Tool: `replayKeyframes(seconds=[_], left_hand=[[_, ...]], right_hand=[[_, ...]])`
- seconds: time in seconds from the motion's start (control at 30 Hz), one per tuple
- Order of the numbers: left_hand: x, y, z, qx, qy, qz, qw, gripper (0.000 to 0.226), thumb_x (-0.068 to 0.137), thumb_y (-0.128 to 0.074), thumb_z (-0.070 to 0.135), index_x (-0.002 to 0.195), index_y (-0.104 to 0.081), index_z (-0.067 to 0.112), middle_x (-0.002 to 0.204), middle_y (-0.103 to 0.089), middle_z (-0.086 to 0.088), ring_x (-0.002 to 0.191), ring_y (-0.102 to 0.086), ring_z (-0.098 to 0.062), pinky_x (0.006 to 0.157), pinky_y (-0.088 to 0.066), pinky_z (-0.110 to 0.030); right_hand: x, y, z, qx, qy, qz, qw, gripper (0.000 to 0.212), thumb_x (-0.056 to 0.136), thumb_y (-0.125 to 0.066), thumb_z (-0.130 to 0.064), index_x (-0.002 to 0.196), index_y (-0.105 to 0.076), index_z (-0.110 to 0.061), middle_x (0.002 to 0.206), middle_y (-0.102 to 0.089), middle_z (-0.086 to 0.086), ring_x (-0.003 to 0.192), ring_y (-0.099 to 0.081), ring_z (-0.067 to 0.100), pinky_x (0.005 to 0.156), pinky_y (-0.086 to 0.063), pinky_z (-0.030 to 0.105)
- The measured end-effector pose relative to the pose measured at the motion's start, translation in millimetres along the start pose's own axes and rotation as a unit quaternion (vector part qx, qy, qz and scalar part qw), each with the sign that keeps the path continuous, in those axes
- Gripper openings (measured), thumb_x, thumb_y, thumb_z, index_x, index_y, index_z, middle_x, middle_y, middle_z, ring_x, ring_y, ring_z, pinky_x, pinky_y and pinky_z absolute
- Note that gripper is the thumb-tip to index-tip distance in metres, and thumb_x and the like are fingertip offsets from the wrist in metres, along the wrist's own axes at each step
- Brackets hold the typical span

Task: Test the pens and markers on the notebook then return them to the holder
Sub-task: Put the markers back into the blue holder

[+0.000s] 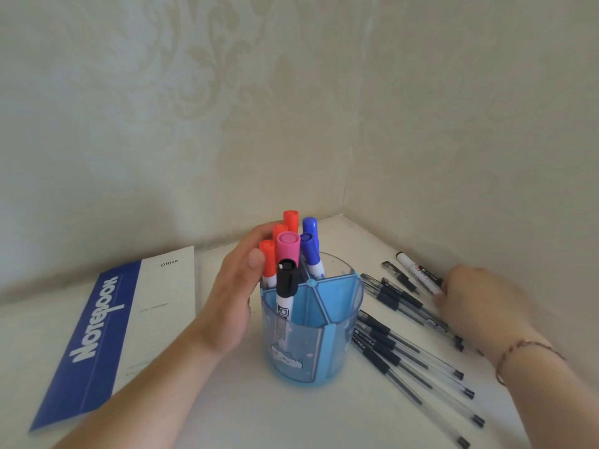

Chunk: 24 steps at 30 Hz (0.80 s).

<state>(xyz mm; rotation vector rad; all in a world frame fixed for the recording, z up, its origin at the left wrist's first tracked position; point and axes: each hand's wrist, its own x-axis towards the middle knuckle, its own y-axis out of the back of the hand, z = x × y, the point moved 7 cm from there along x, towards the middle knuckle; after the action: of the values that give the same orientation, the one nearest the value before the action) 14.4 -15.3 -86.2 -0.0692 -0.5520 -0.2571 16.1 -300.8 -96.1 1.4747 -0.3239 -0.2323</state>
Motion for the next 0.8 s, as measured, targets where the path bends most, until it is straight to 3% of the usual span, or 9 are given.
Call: replayKeyframes(seconds=[0.1, 0.17, 0.23, 0.33, 0.4, 0.47, 0.6, 0.7, 0.8], left_hand=[[0, -1, 1, 0.006, 0.007, -0.01, 1.0, 0.079, 0.089, -0.045, 0.067, 0.131, -0.049, 0.0, 0.109, -0.067, -0.021, 0.103, -0.063, -0.039, 0.092, -0.049, -0.05], [1, 1, -3, 0.019, 0.02, -0.014, 1.0, 0.08, 0.091, -0.043, 0.063, 0.128, -0.046, -0.008, 0.11, -0.061, -0.032, 0.105, -0.058, -0.049, 0.093, -0.043, -0.064], [1, 3, -7, 0.021, 0.03, -0.006, 0.999, 0.07, 0.094, -0.041, 0.056, 0.129, -0.049, -0.003, 0.115, -0.062, -0.027, 0.11, -0.058, -0.046, 0.097, -0.043, -0.062], [-1, 4, -6, 0.014, 0.03, 0.013, 0.999, 0.066, 0.089, -0.045, 0.067, 0.132, -0.055, 0.018, 0.125, -0.065, -0.002, 0.119, -0.059, -0.022, 0.1, -0.047, -0.034], [-1, 4, -5, 0.011, 0.023, 0.014, 1.0, 0.07, 0.086, -0.045, 0.071, 0.134, -0.053, 0.021, 0.129, -0.064, 0.001, 0.123, -0.057, -0.019, 0.101, -0.045, -0.031], [0, 4, -6, 0.01, 0.016, 0.015, 1.0, 0.073, 0.086, -0.044, 0.072, 0.135, -0.052, 0.019, 0.131, -0.062, -0.001, 0.125, -0.056, -0.021, 0.104, -0.043, -0.036], [1, 5, -8, 0.015, 0.017, 0.013, 1.0, 0.07, 0.089, -0.042, 0.068, 0.134, -0.054, 0.016, 0.131, -0.062, -0.003, 0.124, -0.056, -0.023, 0.104, -0.043, -0.04], [2, 6, -9, 0.016, 0.018, 0.018, 1.0, 0.063, 0.093, -0.039, 0.06, 0.134, -0.053, 0.015, 0.13, -0.063, -0.004, 0.123, -0.057, -0.023, 0.103, -0.044, -0.04], [2, 2, -6, 0.015, 0.016, 0.01, 1.0, 0.049, 0.097, -0.039, 0.051, 0.129, -0.057, 0.018, 0.122, -0.067, 0.001, 0.118, -0.061, -0.018, 0.1, -0.046, -0.034]], right_hand=[[2, 2, 3, 0.1, 0.001, 0.003, 0.995, 0.015, 0.095, -0.052, -0.025, 0.095, -0.059, -0.011, 0.071, -0.051, -0.001, 0.062, -0.053, 0.017, 0.056, -0.044, 0.028], [-5, 24, -4, 0.263, 0.04, 0.082, 0.961, 0.022, 0.095, -0.054, -0.019, 0.116, -0.052, -0.01, 0.074, -0.058, 0.0, 0.06, -0.054, 0.012, 0.053, -0.043, 0.03], [-29, 51, -19, 0.492, 0.105, 0.133, 0.854, 0.055, 0.094, -0.058, -0.012, 0.139, -0.029, -0.026, 0.071, -0.065, -0.001, 0.054, -0.06, 0.015, 0.051, -0.048, 0.029], [-78, 83, -54, 0.745, 0.232, 0.077, 0.621, 0.09, 0.088, -0.06, -0.002, 0.141, -0.006, -0.05, 0.074, -0.067, 0.005, 0.053, -0.065, 0.022, 0.047, -0.055, 0.033], [-100, 90, -72, 0.746, 0.324, 0.07, 0.578, 0.093, 0.081, -0.061, -0.005, 0.138, -0.005, -0.053, 0.082, -0.071, 0.01, 0.063, -0.071, 0.024, 0.056, -0.059, 0.036], [-107, 86, -81, 0.727, 0.363, 0.07, 0.579, 0.095, 0.081, -0.065, -0.007, 0.141, -0.004, -0.047, 0.092, -0.072, 0.007, 0.071, -0.073, 0.025, 0.065, -0.059, 0.037], [-115, 81, -87, 0.549, 0.393, 0.206, 0.709, 0.068, 0.083, -0.074, -0.017, 0.138, -0.04, 0.002, 0.138, -0.038, -0.038, 0.091, -0.067, 0.004, 0.076, -0.055, 0.026], [-120, 82, -92, 0.502, 0.471, 0.188, 0.701, 0.092, 0.081, -0.073, -0.029, 0.149, -0.012, -0.042, 0.134, -0.059, -0.005, 0.112, -0.061, 0.008, 0.09, -0.051, 0.038], [-112, 87, -77, 0.485, 0.486, 0.237, 0.687, 0.074, 0.087, -0.065, -0.037, 0.148, -0.023, -0.032, 0.122, -0.067, -0.002, 0.115, -0.062, 0.015, 0.097, -0.045, 0.035]])
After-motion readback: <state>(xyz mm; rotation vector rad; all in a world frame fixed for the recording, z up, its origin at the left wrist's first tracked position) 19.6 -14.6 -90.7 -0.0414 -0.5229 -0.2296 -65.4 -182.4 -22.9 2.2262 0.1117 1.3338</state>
